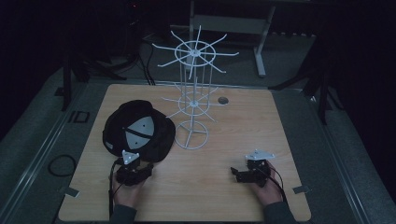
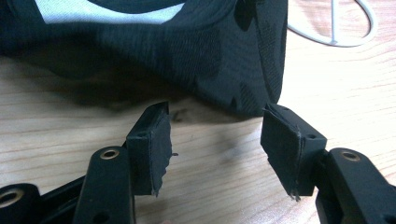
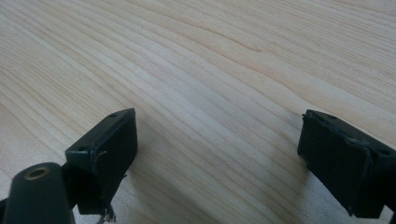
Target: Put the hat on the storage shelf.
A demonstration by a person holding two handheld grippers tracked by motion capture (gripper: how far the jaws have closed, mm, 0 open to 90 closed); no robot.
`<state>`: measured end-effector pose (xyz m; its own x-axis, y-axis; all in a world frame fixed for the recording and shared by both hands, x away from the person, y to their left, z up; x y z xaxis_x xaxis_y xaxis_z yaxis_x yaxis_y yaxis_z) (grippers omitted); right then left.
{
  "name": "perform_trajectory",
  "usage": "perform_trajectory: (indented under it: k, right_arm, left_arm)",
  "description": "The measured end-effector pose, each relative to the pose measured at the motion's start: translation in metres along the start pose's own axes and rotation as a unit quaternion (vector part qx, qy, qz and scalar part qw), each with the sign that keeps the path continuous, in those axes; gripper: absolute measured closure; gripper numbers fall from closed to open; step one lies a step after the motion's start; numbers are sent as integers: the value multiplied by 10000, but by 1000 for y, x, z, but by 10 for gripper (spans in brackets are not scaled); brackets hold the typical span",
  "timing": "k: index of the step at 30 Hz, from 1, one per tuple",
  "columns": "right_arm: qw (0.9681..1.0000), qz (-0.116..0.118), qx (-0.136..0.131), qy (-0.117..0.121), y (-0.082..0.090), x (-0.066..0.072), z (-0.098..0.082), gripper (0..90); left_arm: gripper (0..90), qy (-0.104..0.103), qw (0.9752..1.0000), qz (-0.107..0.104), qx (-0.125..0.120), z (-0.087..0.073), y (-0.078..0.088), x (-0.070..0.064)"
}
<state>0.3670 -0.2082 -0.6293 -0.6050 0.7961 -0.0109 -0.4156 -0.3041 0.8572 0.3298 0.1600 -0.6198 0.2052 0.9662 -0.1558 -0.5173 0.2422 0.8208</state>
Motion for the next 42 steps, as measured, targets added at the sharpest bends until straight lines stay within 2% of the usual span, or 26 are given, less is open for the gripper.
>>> perform_trajectory:
  k: [4,9,10,22,31,42]
  right_arm:
    - [10000,1,1,1,0,0,0,119]
    - [10000,0,2,-1,0,0,0,118]
    - [10000,0,1,0,0,0,0,118]
    - [10000,1,2,5,0,0,0,118]
    - [10000,1,0,-3,0,0,0,119]
    - [10000,1,3,-5,0,0,0,118]
  left_arm:
    - [427,-4,10000,-5,-19,0,0,0]
    - [412,-25,9999,-152,-66,1,1,-6]
    - [410,-74,9998,-145,-65,0,1,-6]
    - [405,-95,9996,-237,-100,2,-2,-11]
    - [408,49,9994,-308,-129,6,-10,-13]
    - [406,64,9994,-291,-181,18,-16,-21]
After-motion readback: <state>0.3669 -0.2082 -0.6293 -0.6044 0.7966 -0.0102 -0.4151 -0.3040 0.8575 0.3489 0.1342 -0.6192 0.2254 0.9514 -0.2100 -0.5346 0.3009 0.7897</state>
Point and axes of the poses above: each handheld gripper's, and its own axes: y roughly backward along the jaws, z roughly out of its top, x roughly to its left, the point moved 9 cm from there along -y, roughly forward along the jaws, and after that the axes turned 15 degrees about x, right-handed, at the moved point
